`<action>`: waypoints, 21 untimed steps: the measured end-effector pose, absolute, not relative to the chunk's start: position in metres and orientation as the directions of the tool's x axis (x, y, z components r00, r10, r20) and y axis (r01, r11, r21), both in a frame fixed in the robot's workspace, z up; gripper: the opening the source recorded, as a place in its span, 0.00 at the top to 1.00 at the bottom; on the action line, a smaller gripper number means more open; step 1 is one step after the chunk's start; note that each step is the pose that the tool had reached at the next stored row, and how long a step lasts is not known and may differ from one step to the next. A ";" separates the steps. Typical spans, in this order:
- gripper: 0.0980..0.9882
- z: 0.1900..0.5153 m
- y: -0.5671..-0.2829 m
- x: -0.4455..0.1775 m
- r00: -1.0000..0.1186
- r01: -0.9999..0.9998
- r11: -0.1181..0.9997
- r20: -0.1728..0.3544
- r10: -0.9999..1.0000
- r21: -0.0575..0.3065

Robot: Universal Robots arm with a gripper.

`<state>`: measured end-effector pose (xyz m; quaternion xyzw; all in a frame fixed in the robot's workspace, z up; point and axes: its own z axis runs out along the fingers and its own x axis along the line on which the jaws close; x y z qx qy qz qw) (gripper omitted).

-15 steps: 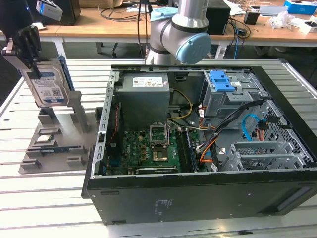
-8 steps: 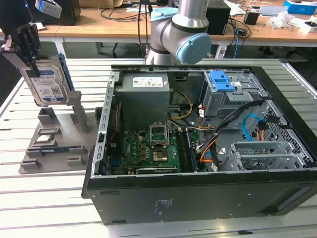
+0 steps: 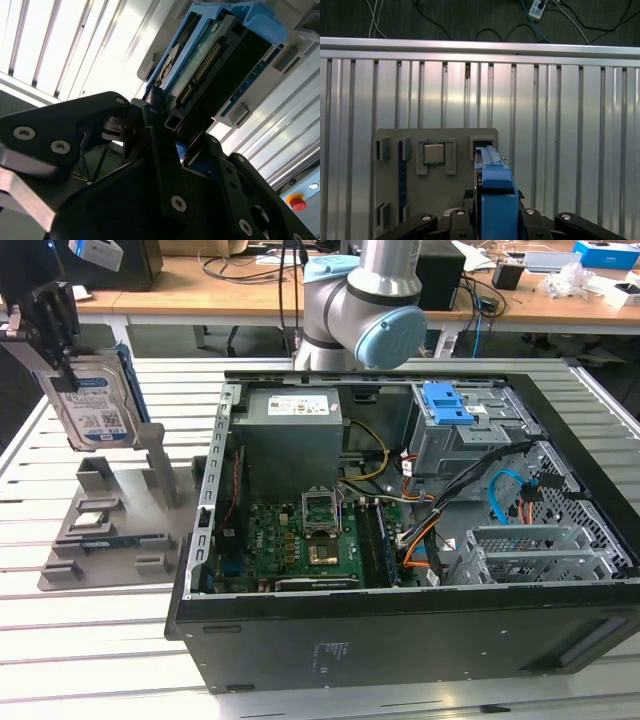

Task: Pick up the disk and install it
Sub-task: 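Pick up the disk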

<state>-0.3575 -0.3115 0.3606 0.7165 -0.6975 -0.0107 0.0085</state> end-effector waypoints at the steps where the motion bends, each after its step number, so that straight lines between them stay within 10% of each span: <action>1: 0.70 0.363 -0.311 -0.357 0.027 -0.999 -0.027 -0.003 -1.000 0.027; 21: 0.70 0.406 -0.311 -0.357 0.027 -0.999 -0.027 -0.003 -1.000 0.027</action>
